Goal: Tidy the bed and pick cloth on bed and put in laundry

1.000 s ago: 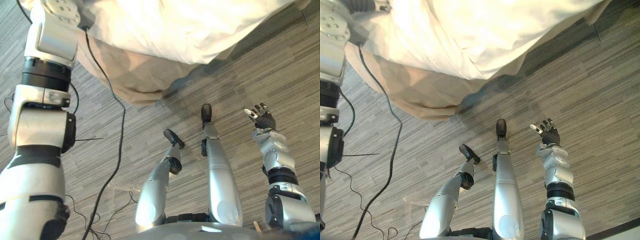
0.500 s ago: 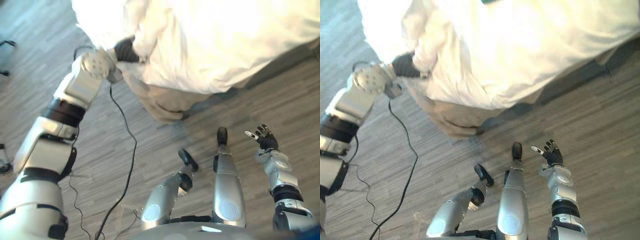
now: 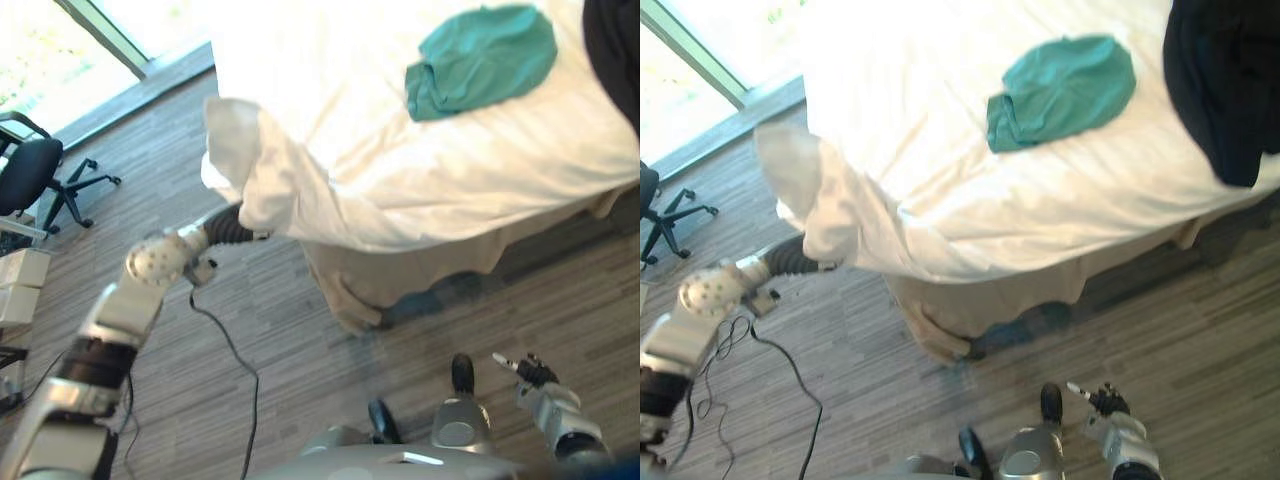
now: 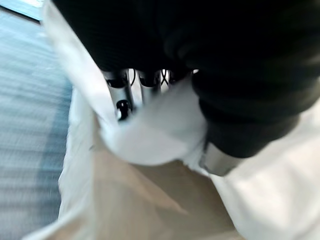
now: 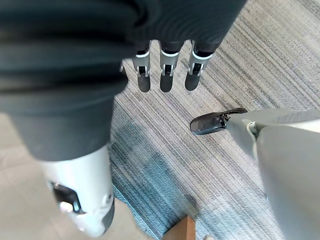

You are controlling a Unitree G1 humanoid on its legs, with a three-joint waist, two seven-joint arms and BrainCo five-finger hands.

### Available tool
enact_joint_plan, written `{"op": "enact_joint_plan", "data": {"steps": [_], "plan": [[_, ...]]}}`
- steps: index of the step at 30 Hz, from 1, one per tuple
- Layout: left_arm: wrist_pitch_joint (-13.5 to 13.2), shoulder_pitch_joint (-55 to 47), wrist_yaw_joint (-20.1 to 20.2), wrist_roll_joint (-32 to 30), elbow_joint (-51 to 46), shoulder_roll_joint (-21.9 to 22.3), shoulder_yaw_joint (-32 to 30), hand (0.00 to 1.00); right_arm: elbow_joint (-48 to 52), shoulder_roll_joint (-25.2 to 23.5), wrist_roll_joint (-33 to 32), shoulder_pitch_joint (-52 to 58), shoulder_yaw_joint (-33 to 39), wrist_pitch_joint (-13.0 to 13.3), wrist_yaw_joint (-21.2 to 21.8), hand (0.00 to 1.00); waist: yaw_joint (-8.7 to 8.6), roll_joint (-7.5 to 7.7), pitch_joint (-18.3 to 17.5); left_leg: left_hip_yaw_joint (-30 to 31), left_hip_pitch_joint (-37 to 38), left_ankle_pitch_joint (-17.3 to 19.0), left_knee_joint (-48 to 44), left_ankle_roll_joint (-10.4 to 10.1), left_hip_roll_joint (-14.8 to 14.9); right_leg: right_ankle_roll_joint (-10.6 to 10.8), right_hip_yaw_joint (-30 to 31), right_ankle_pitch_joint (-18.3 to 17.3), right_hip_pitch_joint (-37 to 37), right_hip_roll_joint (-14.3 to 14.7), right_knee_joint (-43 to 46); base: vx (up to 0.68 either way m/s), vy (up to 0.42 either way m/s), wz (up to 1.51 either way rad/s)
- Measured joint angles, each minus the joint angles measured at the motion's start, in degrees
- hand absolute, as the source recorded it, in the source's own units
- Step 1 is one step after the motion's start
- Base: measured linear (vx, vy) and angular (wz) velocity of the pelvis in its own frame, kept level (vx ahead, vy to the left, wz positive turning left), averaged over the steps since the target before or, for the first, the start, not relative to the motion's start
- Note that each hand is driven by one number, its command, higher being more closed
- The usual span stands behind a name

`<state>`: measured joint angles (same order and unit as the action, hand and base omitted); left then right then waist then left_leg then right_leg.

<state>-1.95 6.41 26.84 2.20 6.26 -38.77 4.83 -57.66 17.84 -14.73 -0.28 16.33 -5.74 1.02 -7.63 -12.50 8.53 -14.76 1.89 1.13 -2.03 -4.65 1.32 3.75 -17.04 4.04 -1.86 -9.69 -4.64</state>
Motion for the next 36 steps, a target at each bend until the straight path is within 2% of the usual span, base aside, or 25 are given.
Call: {"op": "enact_joint_plan", "data": {"steps": [2, 4, 5, 6, 7, 8, 10, 13, 16, 18, 20, 21, 23, 24, 25, 26, 28, 29, 30, 32, 34, 36], "plan": [[0.6, -5.7, -2.6, -1.8, 4.4, 5.6, -0.2, 0.00, -1.4, -1.7, -0.5, 2.6, 0.3, -0.1, 0.2, 0.00, 1.67, 1.41, -2.1, 0.9, 0.5, 0.8, -0.1, -0.6, 1.2, 0.0, -1.1, 0.0, 1.3, 1.3, -0.7, 0.04, -0.078, 0.23], [3.1, -12.0, -11.0, -4.2, 18.4, 14.2, -0.8, 0.00, -3.2, -5.1, -2.0, 5.2, 1.3, 0.5, 0.8, 0.00, 2.89, 3.78, -3.7, 2.9, 1.2, 1.0, -0.1, -0.9, 2.6, 0.0, -2.5, 0.0, 3.0, 2.6, -0.8, 0.04, -0.092, 0.47], [3.8, -13.0, -13.3, -4.6, 23.0, 16.4, -1.7, 0.00, -3.6, -6.1, -2.0, 5.7, 1.5, 0.7, 0.9, 0.00, 3.38, 4.41, -4.2, 3.2, 1.5, 1.1, -0.1, -1.0, 2.9, 0.0, -2.9, 0.0, 3.3, 2.8, -0.8, 0.02, -0.060, 0.44], [5.0, -14.2, -17.8, -5.7, 31.8, 20.5, -4.8, 0.00, -4.1, -7.9, -2.0, 6.3, 1.5, 1.1, 1.0, 0.00, 4.36, 5.87, -4.6, 3.2, 1.7, 1.5, -0.1, -1.0, 3.4, 0.0, -2.9, 0.0, 3.8, 3.4, -0.8, 0.00, -0.025, 0.42], [5.2, -16.3, -24.4, -5.8, 40.3, 24.8, -9.2, 0.00, -4.2, -9.6, -2.0, 6.7, 2.2, 1.8, 1.1, 0.00, 5.44, 7.22, -4.7, 3.8, 2.1, 2.2, -0.1, -0.5, 3.9, -0.1, -3.6, -0.1, 4.9, 3.7, -0.8, -0.03, -0.012, 0.37], [5.3, -16.7, -25.6, -5.7, 41.5, 25.4, -9.9, 0.00, -4.2, -9.8, -2.0, 6.8, 2.5, 2.0, 1.2, 0.00, 5.50, 7.45, -4.7, 4.1, 2.2, 2.2, -0.1, -0.5, 3.9, -0.1, -3.9, -0.1, 5.1, 3.8, -0.8, -0.06, 0.000, 0.57], [5.3, -19.6, -33.3, -4.5, 47.1, 29.1, -14.7, 0.00, -4.4, -10.9, -2.1, 6.7, 3.8, 3.0, 1.3, 0.00, 6.11, 8.59, -4.6, 5.1, 3.3, 2.5, 0.0, -0.1, 3.6, -0.1, -5.8, -0.1, 7.3, 3.5, -0.8, -0.10, 0.030, 0.55], [5.2, -21.0, -38.7, -2.7, 49.4, 30.5, -19.5, 0.00, -4.7, -11.0, -6.5, 5.8, 3.9, 2.8, 1.3, 0.00, 7.60, 8.65, -4.7, 5.1, 4.7, 3.7, 0.4, 0.1, 3.4, -0.1, -5.8, -0.1, 8.5, 3.5, -1.1, -0.15, 0.041, 0.11], [5.7, -21.2, -39.7, -2.8, 49.8, 31.0, -23.0, 0.00, -5.2, -11.0, -10.1, 4.2, 3.9, 2.3, 1.0, 0.00, 7.56, 8.50, -4.4, 4.7, 5.1, 4.4, 2.5, 1.2, 3.3, 0.1, -5.8, -0.2, 8.0, 3.7, -1.2, -0.18, 0.007, -0.15], [6.0, -20.9, -39.6, -2.8, 49.9, 31.6, -24.5, 0.00, -5.5, -11.2, -12.6, 4.1, 4.0, 1.7, -0.2, 0.00, 7.58, 9.31, -3.9, 4.1, 5.3, 3.9, 2.9, 1.8, 2.6, -0.1, -5.8, -0.6, 7.8, 3.1, -1.2, -0.27, -0.029, -0.18], [5.9, -20.9, -38.3, -2.8, 51.3, 32.4, -25.3, 0.00, -5.5, -11.1, -13.2, 4.5, 4.5, 2.5, -1.6, 0.00, 7.14, 9.77, -3.8, 4.0, 5.5, 3.8, 3.4, 1.6, 2.5, 0.0, -5.7, -1.3, 7.4, 3.0, -1.3, -0.27, -0.041, -0.15], [5.6, -20.7, -37.6, -2.8, 51.3, 32.9, -25.3, 0.00, -5.5, -11.1, -12.8, 4.9, 5.5, 3.2, -2.4, 1.00, 7.00, 10.00, -3.8, 3.7, 5.7, 3.6, 4.1, 1.4, 2.6, 0.0, -5.7, -1.3, 7.2, 3.1, -1.3, -0.17, -0.029, -0.14], [4.5, -20.7, -36.0, -2.8, 51.2, 33.6, -25.3, 0.00, -4.9, -10.8, -10.4, 4.8, 6.8, 4.7, -3.4, 1.00, 7.20, 9.71, -3.8, 2.8, 5.7, 3.6, 5.0, 1.4, 3.3, 0.9, -5.5, -2.1, 6.4, 3.6, -1.2, -0.11, -0.041, -0.22], [3.5, -21.0, -35.1, -2.8, 51.3, 34.0, -25.2, 0.00, -3.7, -10.4, -8.1, 4.3, 7.9, 6.3, -3.9, 1.00, 7.15, 8.72, -4.1, 2.8, 5.3, 3.5, 5.7, 1.3, 4.3, -0.5, -5.7, -1.8, 6.2, 3.9, 0.2, -0.07, -0.050, 0.03], [2.4, -20.7, -33.9, -2.7, 50.7, 33.4, -24.7, 0.00, -1.8, -9.9, -5.7, 4.4, 8.0, 7.8, -3.8, 1.00, 6.89, 10.55, -3.9, 3.3, 5.2, 3.2, 6.4, 0.8, 3.6, -0.4, -5.4, -3.1, 6.7, 3.0, 1.8, -0.01, -0.055, 0.15], [1.9, -20.4, -33.4, -2.7, 50.7, 33.4, -24.1, 0.00, -1.0, -9.1, -4.4, 3.9, 8.0, 8.7, -3.7, 1.00, 7.22, 10.41, -4.0, 3.6, 5.3, 2.3, 6.9, 0.3, 3.7, -0.9, -5.4, -3.0, 6.8, 3.6, 0.7, -0.02, -0.064, 0.15], [1.0, -20.1, -32.6, -1.6, 50.6, 33.4, -20.5, 0.00, 3.7, -5.2, -0.6, -0.8, 6.6, 13.4, -2.3, 1.00, 7.36, 10.45, -3.7, 4.3, 4.4, 1.5, 7.8, -0.4, 4.4, -0.6, -5.8, -3.2, 6.3, 5.1, -1.1, -0.03, -0.083, -0.08], [0.9, -19.8, -32.1, -1.6, 50.6, 33.3, -20.0, 0.00, 4.9, -4.2, -0.2, -2.1, 5.5, 14.5, -1.6, 1.00, 7.40, 10.48, -3.6, 4.4, 4.2, 1.4, 7.7, -0.4, 4.6, -0.6, -5.8, -3.2, 6.1, 5.4, -1.1, -0.01, -0.080, -0.05], [0.4, -19.6, -31.7, -1.6, 50.6, 33.0, -18.2, 0.00, 7.3, -2.3, 0.3, -4.3, 3.0, 16.7, 0.4, 1.00, 7.56, 10.82, -3.4, 4.5, 4.1, 1.2, 7.5, -0.6, 5.1, -0.6, -5.9, -3.2, 6.1, 5.8, -1.1, 0.00, -0.066, 0.02], [0.1, -18.8, -31.5, -1.6, 49.7, 33.0, -15.9, 0.00, 13.1, -0.3, -0.2, -5.8, 0.6, 18.2, 5.0, 1.00, 8.22, 11.34, -3.2, 4.6, 3.9, 1.0, 7.0, -0.9, 5.8, -0.9, -5.9, -3.4, 6.0, 6.5, -1.1, 0.01, -0.054, 0.04], [0.1, -19.7, -30.8, -1.6, 47.9, 32.9, -14.9, 0.00, 24.9, 0.2, -2.9, -6.0, -2.8, 21.6, 13.7, 1.00, 8.62, 12.20, -3.4, 5.5, 2.9, 1.0, 6.5, -0.9, 6.2, -1.1, -6.3, -3.6, 5.8, 7.0, -1.1, 0.09, -0.034, 0.07], [0.3, -20.2, -30.4, -1.6, 46.6, 32.9, -14.7, 0.00, 35.5, 0.2, -3.3, -6.0, -5.5, 21.7, 19.2, 1.00, 8.55, 12.99, -3.0, 6.2, 2.5, 0.9, 5.9, -0.8, 6.3, -1.1, -7.4, -3.6, 5.9, 7.0, -1.1, 0.16, -0.007, 0.13]]}}
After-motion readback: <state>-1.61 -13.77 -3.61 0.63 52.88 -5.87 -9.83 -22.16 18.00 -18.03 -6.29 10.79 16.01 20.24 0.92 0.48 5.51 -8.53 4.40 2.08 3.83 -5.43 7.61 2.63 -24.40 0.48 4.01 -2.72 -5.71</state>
